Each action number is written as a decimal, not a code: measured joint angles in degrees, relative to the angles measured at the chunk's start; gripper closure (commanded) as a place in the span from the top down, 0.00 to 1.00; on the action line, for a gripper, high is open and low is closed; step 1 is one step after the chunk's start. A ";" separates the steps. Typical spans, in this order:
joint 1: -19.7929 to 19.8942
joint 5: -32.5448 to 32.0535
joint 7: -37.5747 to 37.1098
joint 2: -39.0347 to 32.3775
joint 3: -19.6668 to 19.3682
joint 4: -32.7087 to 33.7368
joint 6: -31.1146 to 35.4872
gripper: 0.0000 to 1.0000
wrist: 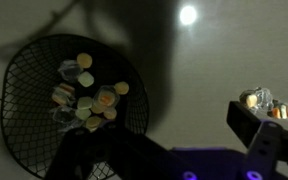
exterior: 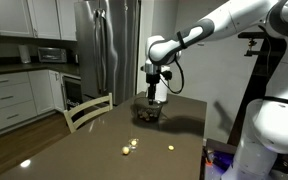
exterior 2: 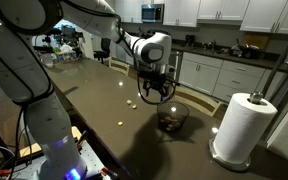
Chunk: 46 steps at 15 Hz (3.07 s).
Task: Move the black basket to the left
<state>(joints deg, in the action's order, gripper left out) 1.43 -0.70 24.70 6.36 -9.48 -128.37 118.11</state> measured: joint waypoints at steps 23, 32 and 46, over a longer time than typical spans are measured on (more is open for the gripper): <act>4.39 5.99 7.58 -20.82 2.81 7.02 15.15 0.10; 4.07 -3.45 -0.38 -19.57 3.35 6.88 16.34 0.04; -3.24 -15.83 -8.14 -12.37 9.87 1.09 16.29 0.04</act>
<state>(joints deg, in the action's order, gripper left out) -1.80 -16.53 16.57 -6.02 0.39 -127.27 134.40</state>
